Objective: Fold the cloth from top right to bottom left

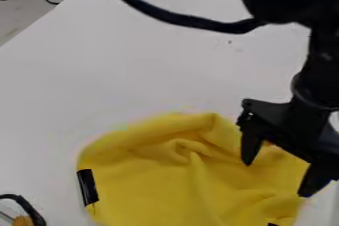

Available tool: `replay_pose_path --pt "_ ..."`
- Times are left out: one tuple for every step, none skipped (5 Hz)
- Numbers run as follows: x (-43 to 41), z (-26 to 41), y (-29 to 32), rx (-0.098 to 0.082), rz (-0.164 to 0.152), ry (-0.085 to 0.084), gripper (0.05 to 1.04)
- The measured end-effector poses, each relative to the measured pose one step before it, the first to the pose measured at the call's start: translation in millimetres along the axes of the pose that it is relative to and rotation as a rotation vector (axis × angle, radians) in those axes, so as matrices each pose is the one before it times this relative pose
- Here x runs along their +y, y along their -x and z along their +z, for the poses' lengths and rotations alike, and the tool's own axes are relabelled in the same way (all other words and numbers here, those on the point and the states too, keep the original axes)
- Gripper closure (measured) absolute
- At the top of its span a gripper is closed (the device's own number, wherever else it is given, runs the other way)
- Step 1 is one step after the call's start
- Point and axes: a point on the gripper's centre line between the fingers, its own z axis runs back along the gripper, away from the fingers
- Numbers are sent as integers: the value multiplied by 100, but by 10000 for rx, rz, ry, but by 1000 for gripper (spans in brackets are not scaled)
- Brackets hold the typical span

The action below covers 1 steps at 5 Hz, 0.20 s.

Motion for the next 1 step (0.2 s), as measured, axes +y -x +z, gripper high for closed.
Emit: replay_pose_path --pt "-310 745 -747 -369 309 -85 83"
